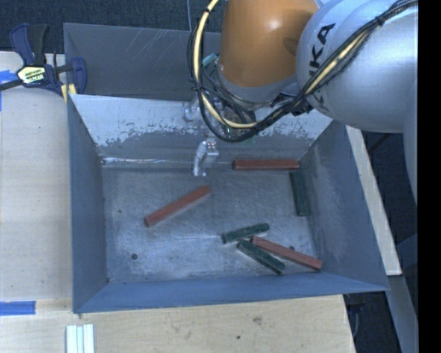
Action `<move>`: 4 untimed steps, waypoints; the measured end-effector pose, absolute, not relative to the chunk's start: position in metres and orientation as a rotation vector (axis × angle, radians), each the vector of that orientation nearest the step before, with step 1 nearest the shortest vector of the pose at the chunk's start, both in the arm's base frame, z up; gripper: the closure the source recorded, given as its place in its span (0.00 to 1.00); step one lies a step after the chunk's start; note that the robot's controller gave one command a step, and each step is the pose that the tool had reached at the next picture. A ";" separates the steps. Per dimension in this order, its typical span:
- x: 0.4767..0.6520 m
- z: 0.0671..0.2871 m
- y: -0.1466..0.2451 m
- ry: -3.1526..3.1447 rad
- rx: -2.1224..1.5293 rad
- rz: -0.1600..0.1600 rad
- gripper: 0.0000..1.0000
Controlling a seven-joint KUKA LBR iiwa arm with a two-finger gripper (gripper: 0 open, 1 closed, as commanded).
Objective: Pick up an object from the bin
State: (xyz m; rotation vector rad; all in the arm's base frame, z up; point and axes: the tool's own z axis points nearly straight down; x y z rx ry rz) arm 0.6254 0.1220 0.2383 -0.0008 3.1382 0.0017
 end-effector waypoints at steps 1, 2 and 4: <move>0.614 0.177 0.120 3.134 -0.009 0.003 0.00; 0.625 0.118 0.124 3.134 -0.058 0.002 0.00; 0.588 0.083 0.169 3.084 -0.384 0.011 0.00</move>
Offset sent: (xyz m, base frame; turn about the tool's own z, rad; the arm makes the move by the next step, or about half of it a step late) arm 0.0025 0.0040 -0.1372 -0.0471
